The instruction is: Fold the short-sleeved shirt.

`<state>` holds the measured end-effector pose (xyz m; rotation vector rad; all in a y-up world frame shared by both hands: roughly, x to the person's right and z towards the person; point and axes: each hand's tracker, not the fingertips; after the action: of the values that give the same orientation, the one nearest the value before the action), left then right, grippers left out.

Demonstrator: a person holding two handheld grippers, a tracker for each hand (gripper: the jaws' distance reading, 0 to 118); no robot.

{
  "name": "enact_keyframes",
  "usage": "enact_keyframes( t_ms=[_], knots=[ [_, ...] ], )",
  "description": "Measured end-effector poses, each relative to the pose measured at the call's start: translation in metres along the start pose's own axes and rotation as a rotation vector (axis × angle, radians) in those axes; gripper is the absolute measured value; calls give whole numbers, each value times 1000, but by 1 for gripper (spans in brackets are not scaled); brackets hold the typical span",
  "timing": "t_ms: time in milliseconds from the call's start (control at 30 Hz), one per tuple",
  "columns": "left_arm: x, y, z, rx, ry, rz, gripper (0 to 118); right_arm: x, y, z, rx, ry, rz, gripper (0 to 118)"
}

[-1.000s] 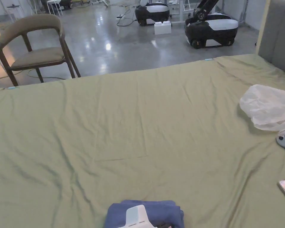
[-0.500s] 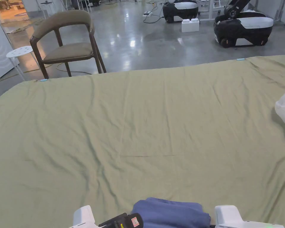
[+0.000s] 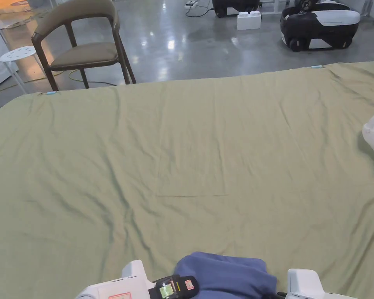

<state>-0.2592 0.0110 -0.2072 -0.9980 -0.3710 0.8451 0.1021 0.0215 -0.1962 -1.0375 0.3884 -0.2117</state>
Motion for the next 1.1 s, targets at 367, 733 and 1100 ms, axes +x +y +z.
enact_keyframes(
  t_ms=[367, 733, 1100],
  knots=[
    [-35, 59, 184, 286, 36, 9, 32, -12, -8, 90, 195, 167, -104, 0],
    [-164, 132, 293, 491, 427, 276, 51, 2, -21, 85, 188, 158, -147, 0],
    [4, 94, 303, 590, 723, -352, 84, -4, 6, 155, 384, -26, 124, 0]
  ],
)
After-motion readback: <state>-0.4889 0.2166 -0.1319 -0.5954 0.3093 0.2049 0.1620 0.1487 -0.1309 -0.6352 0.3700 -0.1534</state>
